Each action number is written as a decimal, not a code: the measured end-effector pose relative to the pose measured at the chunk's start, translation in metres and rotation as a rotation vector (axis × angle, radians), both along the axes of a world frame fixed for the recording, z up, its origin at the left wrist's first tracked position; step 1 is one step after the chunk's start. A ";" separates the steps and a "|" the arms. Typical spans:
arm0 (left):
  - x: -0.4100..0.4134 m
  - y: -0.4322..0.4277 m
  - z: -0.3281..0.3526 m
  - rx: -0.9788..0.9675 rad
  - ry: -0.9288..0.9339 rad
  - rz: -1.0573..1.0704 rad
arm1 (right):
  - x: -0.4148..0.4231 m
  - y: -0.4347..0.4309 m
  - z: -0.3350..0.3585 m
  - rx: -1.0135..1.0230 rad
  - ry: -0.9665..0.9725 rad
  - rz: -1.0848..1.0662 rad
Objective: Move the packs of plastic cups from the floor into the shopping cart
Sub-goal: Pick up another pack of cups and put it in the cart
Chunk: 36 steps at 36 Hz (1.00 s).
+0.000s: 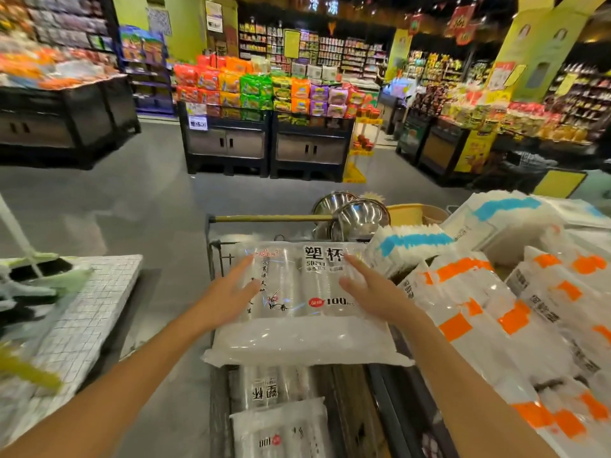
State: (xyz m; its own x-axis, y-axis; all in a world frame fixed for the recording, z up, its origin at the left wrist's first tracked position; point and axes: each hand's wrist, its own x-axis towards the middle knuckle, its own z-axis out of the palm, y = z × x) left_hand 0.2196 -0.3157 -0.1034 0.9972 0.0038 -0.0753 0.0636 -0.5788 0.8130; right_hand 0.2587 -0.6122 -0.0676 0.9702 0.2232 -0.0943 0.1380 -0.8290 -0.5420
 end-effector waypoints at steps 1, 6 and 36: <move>0.010 0.000 -0.005 -0.002 -0.008 0.013 | 0.015 0.000 -0.005 0.012 -0.003 0.014; 0.054 0.004 -0.027 0.053 0.006 0.093 | 0.081 0.002 -0.031 -0.004 0.008 0.087; 0.151 0.014 -0.367 -0.093 0.264 0.290 | 0.184 0.057 -0.385 0.159 0.342 0.028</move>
State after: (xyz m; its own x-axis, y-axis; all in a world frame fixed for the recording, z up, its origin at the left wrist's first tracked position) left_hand 0.3705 -0.3013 -0.4706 0.9022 0.2632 -0.3417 0.4269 -0.4310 0.7950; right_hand 0.4426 -0.5553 -0.4528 0.8821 0.2874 -0.3733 -0.0512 -0.7292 -0.6824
